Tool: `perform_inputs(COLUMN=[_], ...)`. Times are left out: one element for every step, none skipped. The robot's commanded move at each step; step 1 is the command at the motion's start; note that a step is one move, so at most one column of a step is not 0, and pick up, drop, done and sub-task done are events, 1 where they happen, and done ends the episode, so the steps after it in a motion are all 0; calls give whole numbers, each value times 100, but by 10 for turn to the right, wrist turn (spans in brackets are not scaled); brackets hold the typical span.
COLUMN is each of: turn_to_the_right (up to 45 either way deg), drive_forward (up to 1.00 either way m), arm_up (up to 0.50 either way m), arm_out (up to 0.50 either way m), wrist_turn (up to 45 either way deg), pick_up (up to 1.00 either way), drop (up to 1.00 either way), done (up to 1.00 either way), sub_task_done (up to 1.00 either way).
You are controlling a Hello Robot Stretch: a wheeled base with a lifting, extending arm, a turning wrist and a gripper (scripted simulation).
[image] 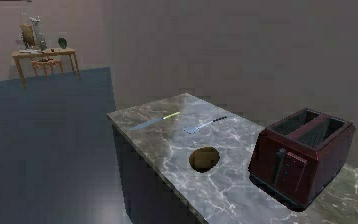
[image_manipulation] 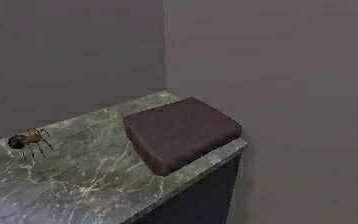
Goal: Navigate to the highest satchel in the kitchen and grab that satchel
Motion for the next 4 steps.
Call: perform_inputs(turn_to_the_right=[0, 0, 0, 0], drive_forward=[0, 0, 0, 0], arm_up=[38, 0, 0, 0], arm_out=[0, 10, 0, 0], wrist_turn=[0, 0, 450, 450], pick_up=[0, 0, 0, 0], drop=[0, 0, 0, 0], done=[0, 0, 0, 0], sub_task_done=[0, 0, 0, 0])
